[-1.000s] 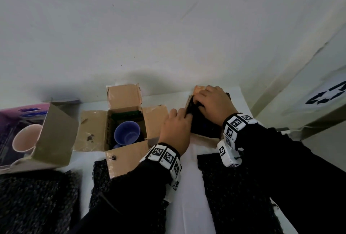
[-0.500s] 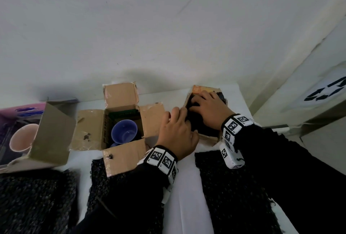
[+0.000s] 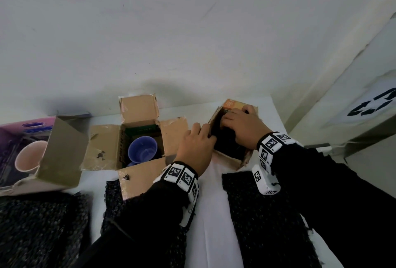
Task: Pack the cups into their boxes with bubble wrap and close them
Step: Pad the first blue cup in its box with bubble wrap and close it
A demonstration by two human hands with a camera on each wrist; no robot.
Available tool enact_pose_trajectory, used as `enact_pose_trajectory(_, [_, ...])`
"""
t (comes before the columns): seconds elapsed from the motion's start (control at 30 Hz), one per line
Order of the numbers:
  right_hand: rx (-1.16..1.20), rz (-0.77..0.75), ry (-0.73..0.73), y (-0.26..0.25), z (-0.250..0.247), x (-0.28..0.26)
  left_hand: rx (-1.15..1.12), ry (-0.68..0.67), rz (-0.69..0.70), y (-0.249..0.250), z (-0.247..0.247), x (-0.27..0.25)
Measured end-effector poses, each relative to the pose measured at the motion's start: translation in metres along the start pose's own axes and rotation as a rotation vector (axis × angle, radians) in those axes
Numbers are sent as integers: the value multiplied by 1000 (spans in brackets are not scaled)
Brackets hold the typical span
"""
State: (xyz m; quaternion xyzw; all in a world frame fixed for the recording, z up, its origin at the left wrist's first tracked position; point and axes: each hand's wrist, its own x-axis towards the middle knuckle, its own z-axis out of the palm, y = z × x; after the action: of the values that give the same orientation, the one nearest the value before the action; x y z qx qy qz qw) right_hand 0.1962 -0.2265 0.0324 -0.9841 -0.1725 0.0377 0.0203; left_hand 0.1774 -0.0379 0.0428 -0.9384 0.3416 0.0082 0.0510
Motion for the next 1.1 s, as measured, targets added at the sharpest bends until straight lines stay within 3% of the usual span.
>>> enact_pose_trajectory(0.2, [-4,22,-10,-2,0,-5,84,-1,-81,14,-3,5])
enact_pose_trajectory(0.43, [-94,44,-75,-6,0,-3,48,-25,22,-6,1,5])
enact_pose_trajectory(0.67, [-176,36,-75,-9,-4,7,65,2,-74,9,-1,10])
enact_pose_trajectory(0.77, [-140,-12,-14,-6,-12,7,51,-33,-133,7,0,14])
enact_pose_trajectory(0.9, [-29,77,144,-2,-15,0,66,-103,-147,7,-6,22])
enact_pose_trajectory(1.1, [-93,177,-39,-9,-8,1,-129,-95,-121,12,-12,25])
